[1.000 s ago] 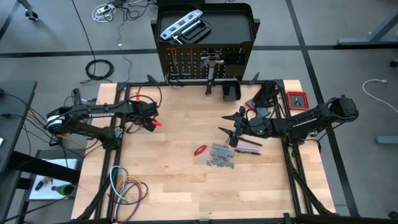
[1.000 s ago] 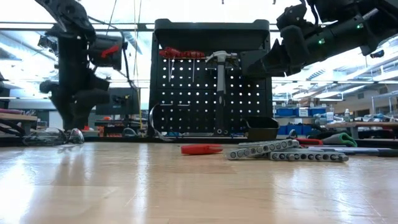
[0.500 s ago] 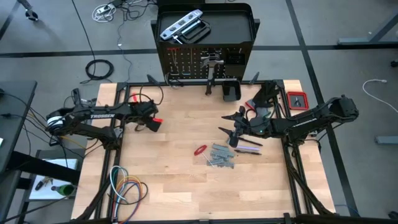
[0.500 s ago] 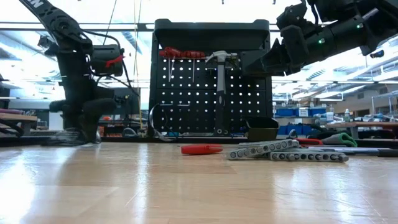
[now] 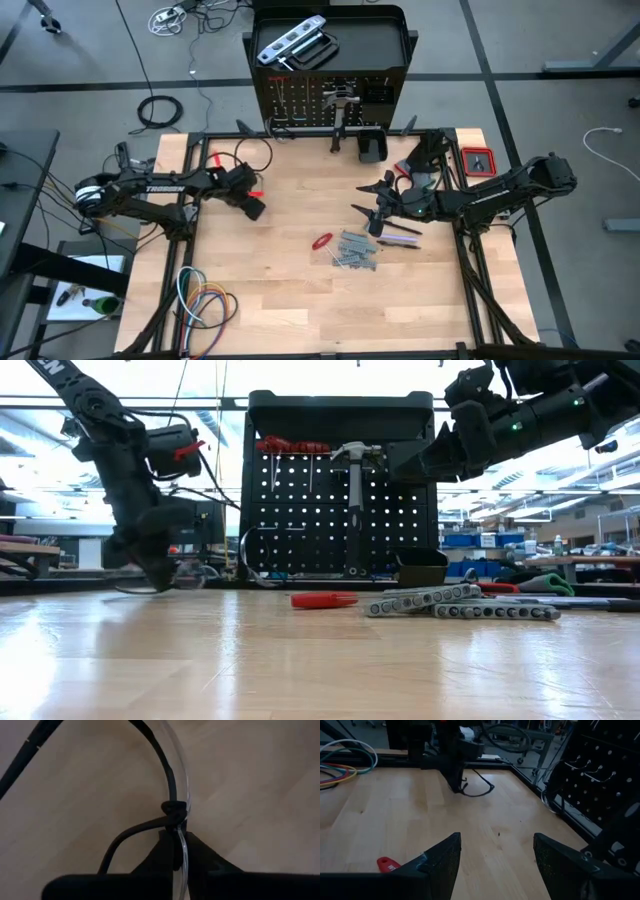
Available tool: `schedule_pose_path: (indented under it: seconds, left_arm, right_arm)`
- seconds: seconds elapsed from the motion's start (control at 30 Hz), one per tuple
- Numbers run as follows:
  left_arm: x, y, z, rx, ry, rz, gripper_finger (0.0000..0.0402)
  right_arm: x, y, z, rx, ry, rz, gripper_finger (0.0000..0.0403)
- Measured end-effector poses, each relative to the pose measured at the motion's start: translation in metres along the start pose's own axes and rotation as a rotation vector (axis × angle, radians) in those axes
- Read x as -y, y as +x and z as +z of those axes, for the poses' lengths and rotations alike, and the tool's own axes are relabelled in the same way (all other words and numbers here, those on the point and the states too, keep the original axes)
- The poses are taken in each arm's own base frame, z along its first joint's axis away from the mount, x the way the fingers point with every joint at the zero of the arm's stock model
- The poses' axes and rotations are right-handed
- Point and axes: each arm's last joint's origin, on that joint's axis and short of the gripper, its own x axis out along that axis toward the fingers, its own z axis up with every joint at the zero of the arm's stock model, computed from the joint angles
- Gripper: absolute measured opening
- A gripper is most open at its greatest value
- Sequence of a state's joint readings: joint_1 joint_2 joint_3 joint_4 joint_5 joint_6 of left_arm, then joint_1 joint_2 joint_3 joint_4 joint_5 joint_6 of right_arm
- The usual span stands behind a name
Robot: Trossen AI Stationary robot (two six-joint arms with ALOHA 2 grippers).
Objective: Hang tools onto peg board
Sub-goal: Hang the glasses onto the peg board
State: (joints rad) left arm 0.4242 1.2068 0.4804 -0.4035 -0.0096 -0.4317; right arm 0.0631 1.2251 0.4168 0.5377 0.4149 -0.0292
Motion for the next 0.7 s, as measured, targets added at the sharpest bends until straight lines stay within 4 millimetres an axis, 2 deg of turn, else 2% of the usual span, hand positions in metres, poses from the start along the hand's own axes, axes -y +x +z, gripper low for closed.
schedule_pose_path:
  seconds: [0.13,0.2,0.33,0.5,0.6,0.7]
  left_arm:
    - [0.012,-0.008,0.015,0.097,0.03,-0.087,0.0023]
    - [0.025,-0.015,0.026,0.198,0.087,-0.186,0.0021]
    - [0.054,-0.031,0.045,0.518,0.255,-0.371,0.0021]
    - [0.075,-0.034,0.05,0.893,0.435,-0.39,0.0021]
    - [0.08,-0.034,0.057,1.06,0.459,-0.429,0.0021]
    - [0.083,-0.041,0.066,1.181,0.557,-0.515,0.0021]
  right_arm:
    - [0.0,0.0,-0.001,-0.008,-0.004,-0.005,0.0254]
    - [0.001,0.0,-0.002,-0.017,-0.01,-0.012,0.0254]
    - [0.004,0.001,-0.002,-0.023,-0.002,-0.022,0.0254]
    - [0.011,0.004,0.001,0.006,0.052,-0.032,0.0254]
    - [0.017,0.008,0.01,0.035,0.036,-0.058,0.0254]
    - [0.026,0.016,0.033,0.052,-0.02,-0.073,0.0254]
